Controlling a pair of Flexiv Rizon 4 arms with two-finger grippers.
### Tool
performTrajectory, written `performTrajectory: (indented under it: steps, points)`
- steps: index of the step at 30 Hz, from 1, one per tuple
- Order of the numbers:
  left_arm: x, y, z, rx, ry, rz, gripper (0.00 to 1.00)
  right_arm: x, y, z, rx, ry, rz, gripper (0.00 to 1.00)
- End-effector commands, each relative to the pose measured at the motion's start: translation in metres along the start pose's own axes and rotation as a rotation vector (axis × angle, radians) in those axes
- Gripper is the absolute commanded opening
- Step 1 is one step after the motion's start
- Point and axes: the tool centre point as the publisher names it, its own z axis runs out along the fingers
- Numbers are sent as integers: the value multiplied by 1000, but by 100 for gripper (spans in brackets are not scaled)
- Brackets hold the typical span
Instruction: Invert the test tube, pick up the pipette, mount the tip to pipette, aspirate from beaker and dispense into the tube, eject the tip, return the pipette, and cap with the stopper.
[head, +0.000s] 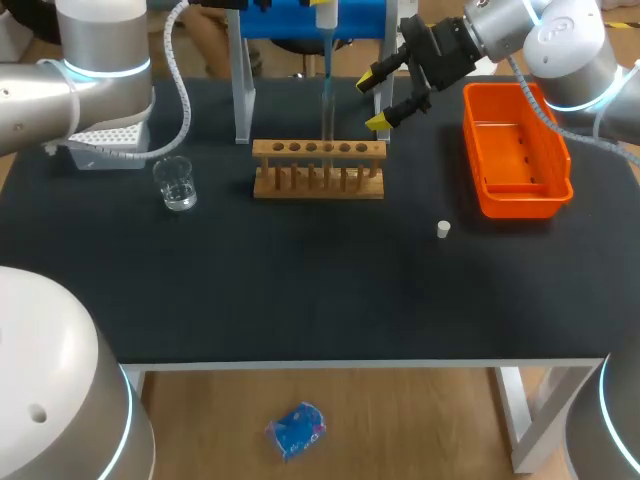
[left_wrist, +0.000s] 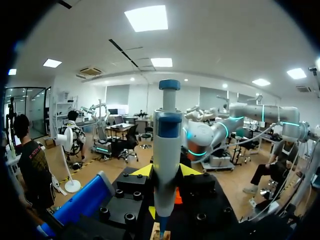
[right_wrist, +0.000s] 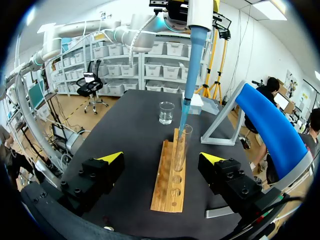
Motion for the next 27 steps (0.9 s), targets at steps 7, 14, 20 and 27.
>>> performTrajectory:
  steps: [7,14,20,27]
  points:
    - [-4,0,4,12,12,0,0,0,0,-1,2,2,-1,100]
    - [-8,-1,5,18,7,15,0,0,0,-1,2,2,-1,100]
    - [-11,-3,4,18,0,25,0,0,0,-1,2,2,-1,100]
    - [-14,-4,1,19,-13,34,0,0,0,-1,2,2,-1,100]
